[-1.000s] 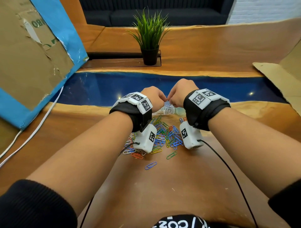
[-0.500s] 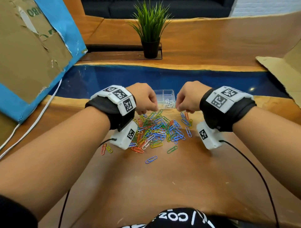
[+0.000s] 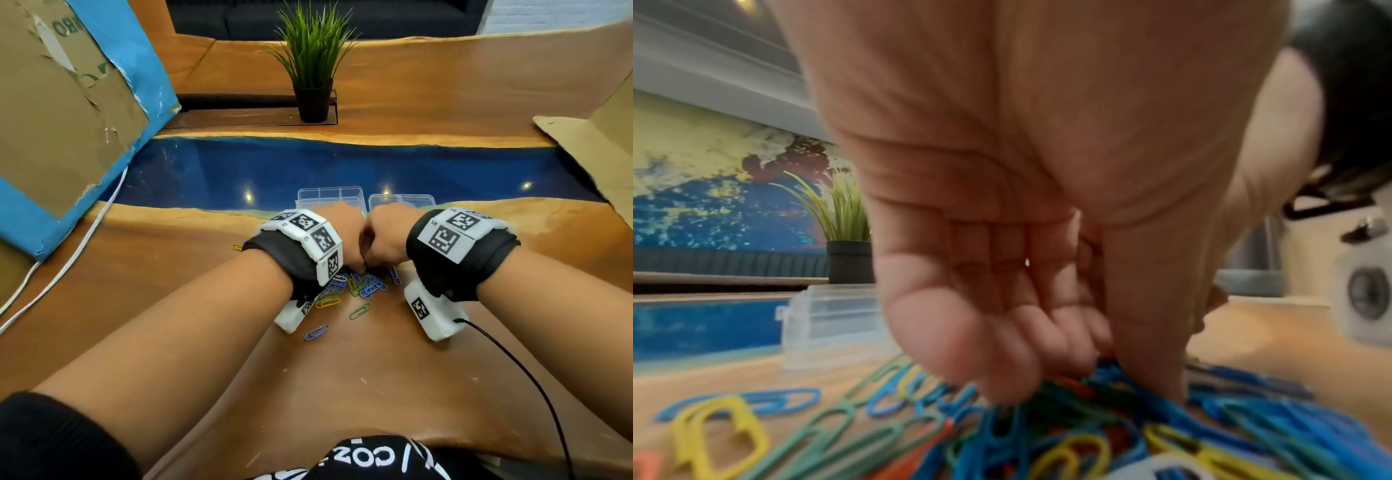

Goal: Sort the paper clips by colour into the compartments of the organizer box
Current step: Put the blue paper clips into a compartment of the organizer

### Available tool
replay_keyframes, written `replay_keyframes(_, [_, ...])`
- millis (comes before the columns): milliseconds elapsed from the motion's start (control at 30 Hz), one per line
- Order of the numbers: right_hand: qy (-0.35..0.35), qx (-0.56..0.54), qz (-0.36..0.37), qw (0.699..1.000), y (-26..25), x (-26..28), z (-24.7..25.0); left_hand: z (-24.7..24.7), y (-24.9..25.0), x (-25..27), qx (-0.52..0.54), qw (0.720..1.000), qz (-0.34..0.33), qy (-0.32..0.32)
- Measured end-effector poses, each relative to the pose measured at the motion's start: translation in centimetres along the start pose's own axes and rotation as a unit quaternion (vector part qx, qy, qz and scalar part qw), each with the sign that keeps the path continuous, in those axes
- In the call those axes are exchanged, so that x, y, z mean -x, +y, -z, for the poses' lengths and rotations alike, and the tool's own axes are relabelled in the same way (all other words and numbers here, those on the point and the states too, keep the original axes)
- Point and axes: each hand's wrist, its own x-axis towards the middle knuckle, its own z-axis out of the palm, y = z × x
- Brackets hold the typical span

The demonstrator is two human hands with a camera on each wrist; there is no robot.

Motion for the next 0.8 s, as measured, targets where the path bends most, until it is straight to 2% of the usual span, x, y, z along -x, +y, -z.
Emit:
replay_keyframes(100, [0.008, -0.02, 0.003, 1.0, 0.2, 0.4, -0.2, -0.4, 0.3, -0.3, -0.014, 1.0, 0.012, 0.02])
replay_keyframes(233, [0.031, -0.029, 0.006, 0.999, 0.5, 0.5, -0.4, -0.4, 0.2, -0.4, -0.002, 0.999, 0.032, 0.008])
replay_keyframes(500, [0.035, -0.057, 0.0, 0.998, 0.7, 0.8, -0.2, 0.0, -1.5, 0.3, 0.141, 0.987, 0.07, -0.037])
replay_keyframes(600, [0.003, -0.147, -0.014, 0.989, 1.6, 1.1, 0.1, 0.4, -1.6, 0.6, 0.209, 0.974, 0.08, -0.04])
replay_keyframes(700, [-0.011, -0.285, -0.052, 0.957, 2.2, 1.6, 0.6, 0.7, -1.3, 1.0, 0.266, 0.96, 0.085, -0.034])
replay_keyframes(800, [-0.002, -0.287, -0.081, 0.954, 2.3, 2.0, 0.6, 0.7, -0.3, 1.5, 0.274, 0.957, 0.091, -0.018])
